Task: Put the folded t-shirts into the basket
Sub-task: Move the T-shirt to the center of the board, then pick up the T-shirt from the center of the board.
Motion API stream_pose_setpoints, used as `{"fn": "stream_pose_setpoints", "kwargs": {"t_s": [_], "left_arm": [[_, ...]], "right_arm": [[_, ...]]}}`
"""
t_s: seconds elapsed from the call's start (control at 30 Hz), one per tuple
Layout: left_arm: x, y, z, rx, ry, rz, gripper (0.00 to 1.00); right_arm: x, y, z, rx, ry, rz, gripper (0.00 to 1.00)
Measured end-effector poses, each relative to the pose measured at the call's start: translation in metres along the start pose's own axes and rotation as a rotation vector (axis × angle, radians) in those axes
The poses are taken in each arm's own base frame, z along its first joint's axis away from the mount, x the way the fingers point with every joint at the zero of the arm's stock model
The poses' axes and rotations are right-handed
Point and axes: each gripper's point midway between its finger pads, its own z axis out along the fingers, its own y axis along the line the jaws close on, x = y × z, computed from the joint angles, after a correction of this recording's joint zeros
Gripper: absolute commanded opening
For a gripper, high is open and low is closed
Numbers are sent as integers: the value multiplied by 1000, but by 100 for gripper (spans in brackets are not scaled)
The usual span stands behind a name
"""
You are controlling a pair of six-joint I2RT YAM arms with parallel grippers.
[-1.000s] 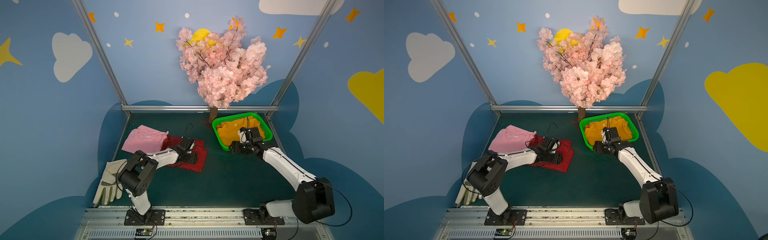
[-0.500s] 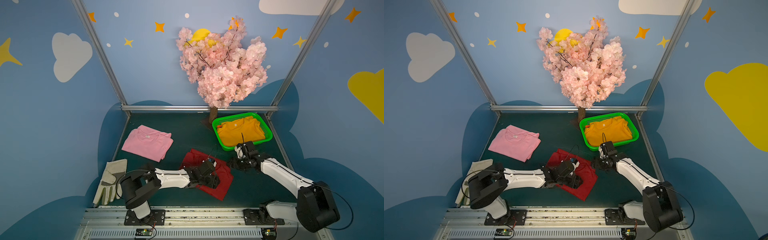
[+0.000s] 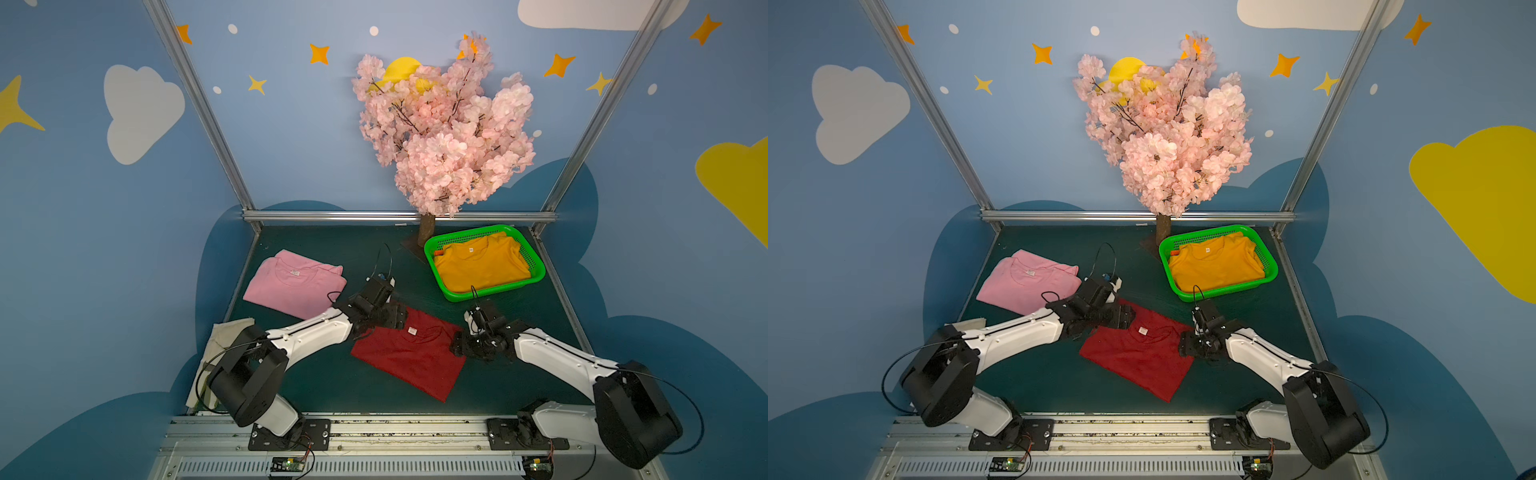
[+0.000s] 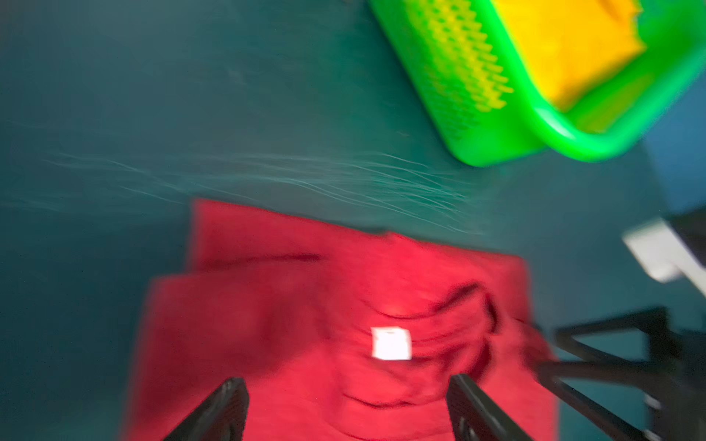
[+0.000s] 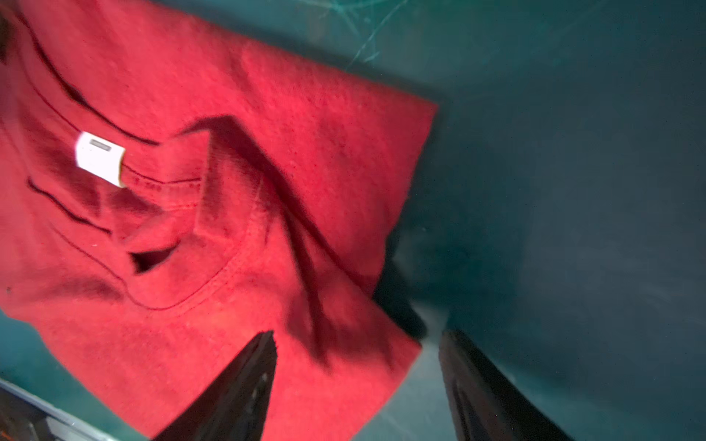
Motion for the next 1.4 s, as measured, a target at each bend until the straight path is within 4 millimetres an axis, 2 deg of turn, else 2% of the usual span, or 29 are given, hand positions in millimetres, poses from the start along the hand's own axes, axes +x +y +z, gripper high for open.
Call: {"fn": "stream_pose_setpoints", "kwargs": {"t_s": [0.1, 0.2, 0.3, 0.4, 0.5, 0.57, 0.7, 0.87, 1.13, 1.27, 1.4], "left_arm": [[-11, 34, 8, -46, 17, -16, 89], [-17, 50, 22, -44, 54, -16, 88], [-17, 56, 38, -17, 101, -5, 88], [-8, 53, 49, 18, 147, 14, 86], [3, 52, 56, 40, 188, 30, 81], [3, 49, 56, 55, 191, 34, 77], [6, 49, 58, 72, 181, 42, 66], [7, 55, 60, 75, 139, 28, 42], [25, 55, 52, 98, 88, -63, 5], [37, 54, 41, 113, 79, -116, 2], [42, 51, 25, 129, 51, -172, 2]], "right_arm": [[-5, 4, 3, 2, -9, -6, 68], [-7, 5, 5, 13, -2, -1, 64], [-7, 4, 7, 24, 4, 10, 60], [-8, 3, 9, 37, 6, 20, 55], [-9, 3, 11, 46, 8, 27, 49], [-11, 3, 12, 49, 9, 28, 47], [-14, 4, 14, 53, 11, 36, 40], [-23, 11, 19, 43, 11, 40, 26], [-58, 53, 35, -128, -43, -12, 0], [-65, 58, 33, -174, -42, -51, 0], [-77, 57, 20, -204, -61, -92, 0]]}}
